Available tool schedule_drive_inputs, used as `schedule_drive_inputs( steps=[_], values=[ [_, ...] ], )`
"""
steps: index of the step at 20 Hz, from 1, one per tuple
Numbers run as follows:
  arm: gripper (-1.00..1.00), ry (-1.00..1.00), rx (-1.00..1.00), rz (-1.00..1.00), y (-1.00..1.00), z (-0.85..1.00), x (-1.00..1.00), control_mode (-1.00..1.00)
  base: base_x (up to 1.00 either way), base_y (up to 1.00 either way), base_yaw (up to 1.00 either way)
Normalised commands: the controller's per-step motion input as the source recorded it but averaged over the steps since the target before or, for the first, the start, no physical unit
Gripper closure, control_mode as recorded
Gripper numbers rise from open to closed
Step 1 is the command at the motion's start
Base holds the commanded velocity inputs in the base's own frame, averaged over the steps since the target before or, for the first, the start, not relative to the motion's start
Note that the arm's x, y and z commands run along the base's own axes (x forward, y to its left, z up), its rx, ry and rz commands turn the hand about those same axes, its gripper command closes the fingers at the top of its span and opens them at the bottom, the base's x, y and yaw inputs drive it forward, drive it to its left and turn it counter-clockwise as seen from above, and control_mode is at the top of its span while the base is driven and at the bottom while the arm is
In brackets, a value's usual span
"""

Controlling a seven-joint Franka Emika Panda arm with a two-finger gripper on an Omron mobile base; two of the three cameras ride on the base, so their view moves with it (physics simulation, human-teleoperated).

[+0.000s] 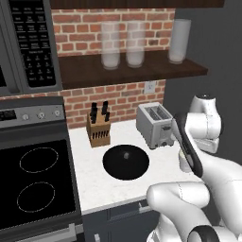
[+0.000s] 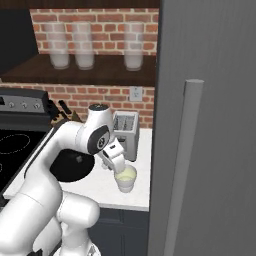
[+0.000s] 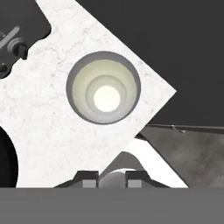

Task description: Grab a lemon wedge from the fridge and one ice cube from the ice bowl, and put them in the glass of lemonade.

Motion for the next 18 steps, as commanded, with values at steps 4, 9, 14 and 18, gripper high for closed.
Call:
schedule_drive_inputs(
  steps=[4, 9, 14, 18],
  values=[
    [1.00, 0.00, 0.00, -0.03, -0.02, -0.27, 0.37, -1.00, 0.00, 0.00, 0.00],
    [1.00, -0.01, 0.03, -0.01, -0.27, -0.30, 0.15, -1.00, 0.00, 0.00, 0.00],
    [1.00, 0.00, 0.00, 0.00, -0.17, -0.06, 0.01, -1.00, 0.00, 0.00, 0.00],
    [1.00, 0.00, 0.00, 0.00, 0.00, 0.00, 0.10, -1.00, 0.00, 0.00, 0.00]
  ],
)
